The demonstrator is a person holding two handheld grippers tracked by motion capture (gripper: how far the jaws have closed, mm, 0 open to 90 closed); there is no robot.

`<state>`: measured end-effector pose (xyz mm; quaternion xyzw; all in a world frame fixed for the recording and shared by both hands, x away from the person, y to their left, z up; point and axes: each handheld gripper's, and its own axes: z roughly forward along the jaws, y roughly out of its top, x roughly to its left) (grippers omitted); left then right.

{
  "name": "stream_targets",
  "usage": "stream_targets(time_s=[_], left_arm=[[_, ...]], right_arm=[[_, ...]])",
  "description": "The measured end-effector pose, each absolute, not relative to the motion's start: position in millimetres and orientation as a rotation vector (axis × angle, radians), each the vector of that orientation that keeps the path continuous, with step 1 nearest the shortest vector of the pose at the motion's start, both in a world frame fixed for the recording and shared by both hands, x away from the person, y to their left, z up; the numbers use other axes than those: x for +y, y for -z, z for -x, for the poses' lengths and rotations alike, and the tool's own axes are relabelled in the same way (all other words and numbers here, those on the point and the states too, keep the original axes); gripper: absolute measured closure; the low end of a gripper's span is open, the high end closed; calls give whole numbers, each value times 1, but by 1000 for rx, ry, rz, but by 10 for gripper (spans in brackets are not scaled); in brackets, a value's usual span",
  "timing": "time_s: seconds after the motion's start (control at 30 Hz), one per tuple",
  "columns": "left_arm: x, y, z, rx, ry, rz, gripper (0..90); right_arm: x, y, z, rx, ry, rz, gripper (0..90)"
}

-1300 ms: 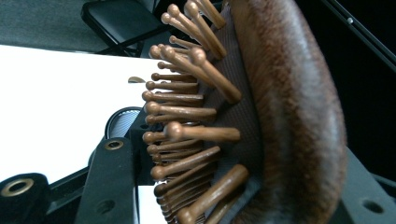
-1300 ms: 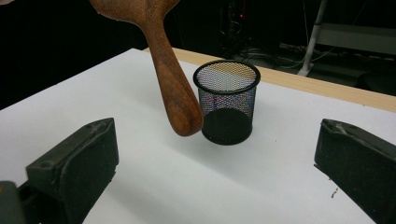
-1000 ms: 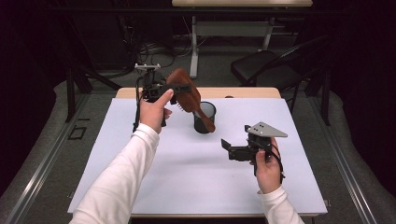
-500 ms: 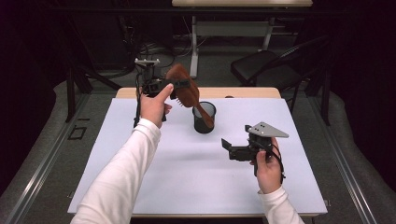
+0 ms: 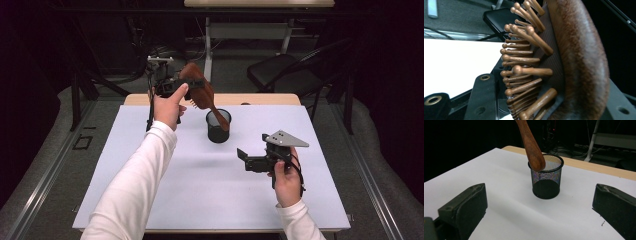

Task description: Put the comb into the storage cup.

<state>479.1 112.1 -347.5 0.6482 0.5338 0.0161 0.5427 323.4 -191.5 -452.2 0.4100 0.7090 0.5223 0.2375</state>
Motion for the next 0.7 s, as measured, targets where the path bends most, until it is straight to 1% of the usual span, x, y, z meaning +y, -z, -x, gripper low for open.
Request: stream_targets(time_s=[0.7], left_arm=[[119,351,-488,1322,-127,-1474,482]], right_arm=[[-191,453,-323,1942,-1433,-1123,0]])
